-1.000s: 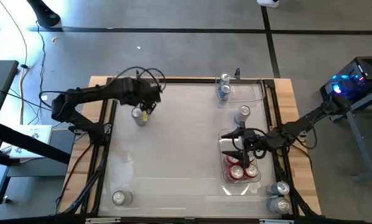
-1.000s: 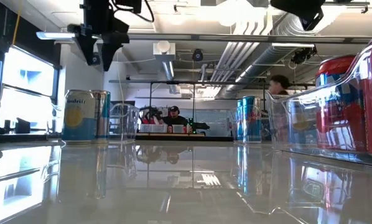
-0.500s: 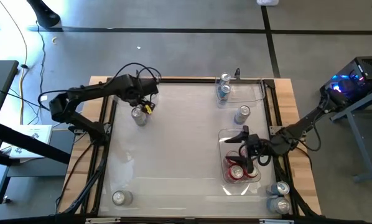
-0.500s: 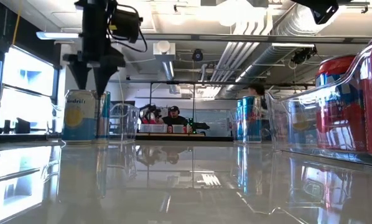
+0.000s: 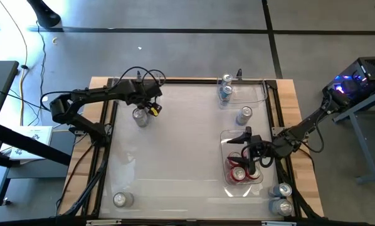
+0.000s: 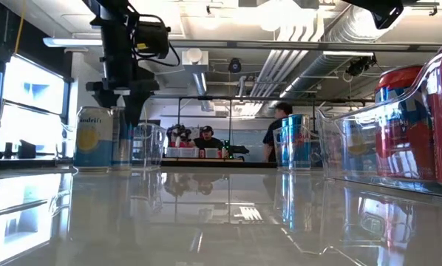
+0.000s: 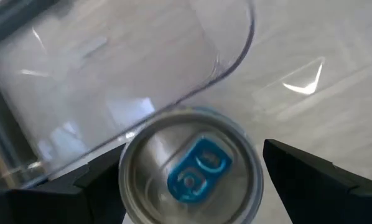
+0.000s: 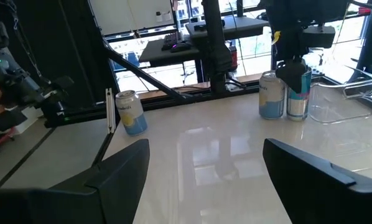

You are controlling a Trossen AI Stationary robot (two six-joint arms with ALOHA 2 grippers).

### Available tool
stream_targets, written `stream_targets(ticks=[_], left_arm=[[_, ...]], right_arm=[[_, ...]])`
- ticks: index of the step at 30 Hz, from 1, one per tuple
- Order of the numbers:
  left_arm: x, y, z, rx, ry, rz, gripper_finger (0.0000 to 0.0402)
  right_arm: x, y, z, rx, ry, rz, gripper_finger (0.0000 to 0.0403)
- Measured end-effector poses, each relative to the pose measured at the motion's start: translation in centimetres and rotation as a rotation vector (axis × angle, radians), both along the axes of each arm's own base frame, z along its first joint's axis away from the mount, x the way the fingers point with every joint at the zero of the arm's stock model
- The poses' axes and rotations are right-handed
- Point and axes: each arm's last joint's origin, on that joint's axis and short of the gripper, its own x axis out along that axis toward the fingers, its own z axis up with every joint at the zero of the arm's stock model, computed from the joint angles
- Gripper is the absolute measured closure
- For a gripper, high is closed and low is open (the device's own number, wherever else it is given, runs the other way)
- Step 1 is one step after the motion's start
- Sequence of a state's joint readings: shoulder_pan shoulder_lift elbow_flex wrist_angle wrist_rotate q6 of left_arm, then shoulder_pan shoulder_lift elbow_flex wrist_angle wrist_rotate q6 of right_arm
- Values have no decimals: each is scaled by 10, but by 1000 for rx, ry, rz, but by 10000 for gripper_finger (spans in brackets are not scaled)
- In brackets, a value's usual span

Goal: Sort soda cans
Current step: Put the top left blue soda can into the top right transparent bin

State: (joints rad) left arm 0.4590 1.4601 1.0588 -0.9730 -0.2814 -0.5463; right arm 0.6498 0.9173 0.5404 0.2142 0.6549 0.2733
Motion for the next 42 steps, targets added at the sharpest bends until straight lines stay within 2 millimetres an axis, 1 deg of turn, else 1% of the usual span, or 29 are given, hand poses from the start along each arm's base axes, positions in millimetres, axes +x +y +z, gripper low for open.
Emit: stream_targets(ticks=[4, 6, 9, 13, 16, 20, 22, 24, 26, 28, 32, 36, 39, 42], left_arm=[[2, 1, 0, 12, -17, -13, 77], [3, 1, 1, 10, -23, -19, 86], [3, -1, 1, 7, -24, -27, 118], [8, -7, 4, -28, -51, -59, 174], [17, -12, 15, -30, -97, -95, 179], [33, -25, 40, -19, -199, -181, 179], [45, -34, 52, -22, -294, -263, 179], [60, -45, 60, -39, -398, -344, 179], [76, -55, 64, -55, -477, -410, 179], [95, -64, 64, -74, -504, -474, 179], [135, -74, 52, -102, -430, -573, 179], [173, -77, 39, -114, -335, -658, 179], [195, -80, 33, -111, -297, -721, 179], [209, -80, 30, -111, -275, -761, 174]], right_arm=[[0, 0, 0, 13, 0, -2, 93], [0, 0, 0, 14, 0, -2, 93], [0, 0, 0, 14, 0, -2, 93], [0, 0, 0, 14, -1, -2, 93], [0, 0, 0, 14, -1, -2, 93], [0, 0, 0, 14, -1, -3, 93], [0, 0, 0, 14, -1, -5, 93], [1, -2, 0, 14, -1, -12, 93], [2, -3, 0, 14, -1, -22, 93], [4, -6, 0, 14, -1, -39, 93], [7, -12, 1, 20, -6, -72, 93], [9, -16, 1, 23, -7, -86, 93], [10, -17, 0, 41, -3, -87, 93], [10, -18, -1, 41, 6, -94, 93]])
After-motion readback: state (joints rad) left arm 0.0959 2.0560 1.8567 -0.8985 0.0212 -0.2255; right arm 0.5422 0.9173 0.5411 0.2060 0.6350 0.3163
